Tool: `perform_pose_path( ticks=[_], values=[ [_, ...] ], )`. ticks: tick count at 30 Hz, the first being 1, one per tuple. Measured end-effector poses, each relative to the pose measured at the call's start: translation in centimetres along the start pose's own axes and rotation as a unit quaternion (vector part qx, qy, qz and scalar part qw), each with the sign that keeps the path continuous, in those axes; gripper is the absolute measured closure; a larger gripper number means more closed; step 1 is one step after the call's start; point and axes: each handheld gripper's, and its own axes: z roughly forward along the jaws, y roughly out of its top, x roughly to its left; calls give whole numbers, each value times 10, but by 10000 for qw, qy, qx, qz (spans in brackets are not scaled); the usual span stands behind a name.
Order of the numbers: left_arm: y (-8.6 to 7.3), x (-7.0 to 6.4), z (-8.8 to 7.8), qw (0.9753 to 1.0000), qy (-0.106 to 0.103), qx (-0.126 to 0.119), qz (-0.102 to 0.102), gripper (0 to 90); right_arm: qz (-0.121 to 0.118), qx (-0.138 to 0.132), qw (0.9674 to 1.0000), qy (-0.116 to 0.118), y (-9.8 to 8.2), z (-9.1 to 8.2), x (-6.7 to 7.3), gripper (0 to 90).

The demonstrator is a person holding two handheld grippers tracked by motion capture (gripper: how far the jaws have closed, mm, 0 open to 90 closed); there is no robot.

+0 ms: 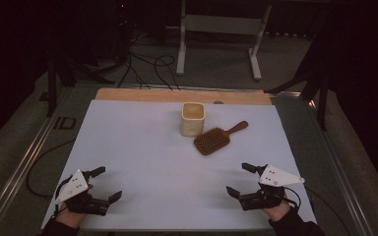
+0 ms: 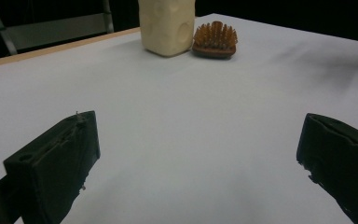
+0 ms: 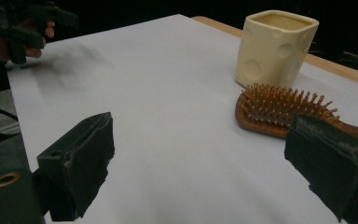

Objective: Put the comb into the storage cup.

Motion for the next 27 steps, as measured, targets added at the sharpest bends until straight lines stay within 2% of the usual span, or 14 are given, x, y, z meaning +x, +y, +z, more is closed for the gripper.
perform_pose_path(
  ticks=[14,27],
  values=[
    [0,1,0,10000,-5,-13,-26,0,-137,-108,9997,-186,26,-4,-14,81],
    [0,0,0,10000,-8,-3,-13,0,-138,-53,9995,-276,38,7,-38,85]
  ],
)
